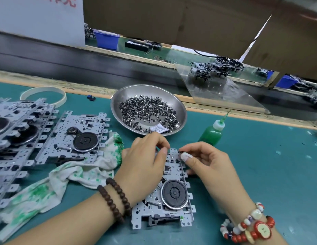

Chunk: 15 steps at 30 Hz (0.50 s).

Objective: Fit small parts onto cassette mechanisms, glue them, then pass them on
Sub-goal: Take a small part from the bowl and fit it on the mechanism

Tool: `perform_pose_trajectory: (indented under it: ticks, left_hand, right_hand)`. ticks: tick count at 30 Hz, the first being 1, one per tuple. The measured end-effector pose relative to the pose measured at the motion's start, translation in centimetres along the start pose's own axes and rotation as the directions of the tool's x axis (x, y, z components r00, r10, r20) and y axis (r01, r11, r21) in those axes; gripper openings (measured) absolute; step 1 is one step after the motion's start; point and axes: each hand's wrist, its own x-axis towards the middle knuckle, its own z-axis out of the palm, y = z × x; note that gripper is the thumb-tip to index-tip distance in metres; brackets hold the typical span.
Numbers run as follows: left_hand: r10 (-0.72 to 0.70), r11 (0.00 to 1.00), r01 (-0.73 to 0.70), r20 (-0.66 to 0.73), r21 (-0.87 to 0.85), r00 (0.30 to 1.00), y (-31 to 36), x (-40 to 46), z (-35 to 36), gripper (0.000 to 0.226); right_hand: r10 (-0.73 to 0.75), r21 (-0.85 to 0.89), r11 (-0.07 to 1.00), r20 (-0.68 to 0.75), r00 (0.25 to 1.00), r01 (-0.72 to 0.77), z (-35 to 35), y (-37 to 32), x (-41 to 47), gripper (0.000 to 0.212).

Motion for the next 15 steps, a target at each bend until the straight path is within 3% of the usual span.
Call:
perform_pose_trajectory:
  ticks: [10,15]
  left_hand:
    - [0.025,0.998,-0.023,-0.035,0.056,0.999,0.04,-0.23,0.21,0.012]
    - [0.028,0.994,-0.027,-0.012,0.102,1.0,0.03,-0.19,0.21,0.011]
  right_hand:
    - [0.012,-0.031,0.999,0.011,1.0,-0.012,-0.28,0.31,0.0,0.02]
    - [-0.06,-0.227,0.972,0.028,0.998,0.065,-0.33,0.01,-0.14,0.019]
